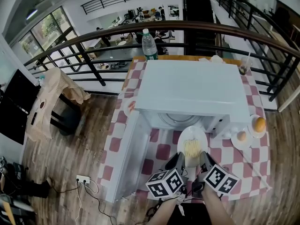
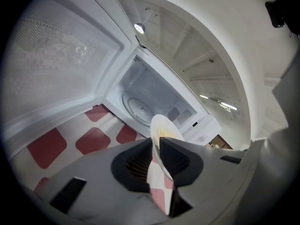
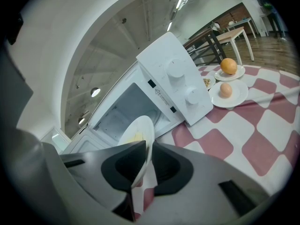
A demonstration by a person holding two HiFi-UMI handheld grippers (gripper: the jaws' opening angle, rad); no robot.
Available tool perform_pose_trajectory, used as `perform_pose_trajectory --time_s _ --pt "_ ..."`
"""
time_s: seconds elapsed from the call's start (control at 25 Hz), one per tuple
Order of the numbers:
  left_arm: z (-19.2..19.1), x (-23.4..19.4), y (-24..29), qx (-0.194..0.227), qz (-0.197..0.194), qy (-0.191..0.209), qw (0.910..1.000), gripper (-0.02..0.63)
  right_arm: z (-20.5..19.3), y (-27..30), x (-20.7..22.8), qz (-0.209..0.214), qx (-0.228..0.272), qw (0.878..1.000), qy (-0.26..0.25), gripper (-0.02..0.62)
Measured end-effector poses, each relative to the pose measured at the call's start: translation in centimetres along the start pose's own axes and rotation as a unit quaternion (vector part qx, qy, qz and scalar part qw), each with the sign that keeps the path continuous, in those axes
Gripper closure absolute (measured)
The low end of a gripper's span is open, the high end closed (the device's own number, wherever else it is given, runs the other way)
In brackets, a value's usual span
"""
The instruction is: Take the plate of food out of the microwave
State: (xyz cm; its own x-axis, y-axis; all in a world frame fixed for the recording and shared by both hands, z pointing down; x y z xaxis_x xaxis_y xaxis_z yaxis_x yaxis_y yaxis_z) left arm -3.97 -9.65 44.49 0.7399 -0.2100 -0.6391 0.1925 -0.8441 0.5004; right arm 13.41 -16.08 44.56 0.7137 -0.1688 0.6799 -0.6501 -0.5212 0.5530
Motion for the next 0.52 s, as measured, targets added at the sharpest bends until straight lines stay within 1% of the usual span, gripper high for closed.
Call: perform_pose_trajectory --time_s 0.52 --pt "0.03 0.16 0.37 -0.007 -0.001 0.004 1.0000 0.547 0.07 -0.01 0.30 -0.007 0.001 1.000 0.007 0.546"
Point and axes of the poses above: the fingertips, and each gripper's own axes: y forward along the fingers, x to its right, z out of its top, the point moved 10 cm from there along -y, backward along the fingers, and after that the axes turned 8 degrees about -x, right-handed, at the moved point
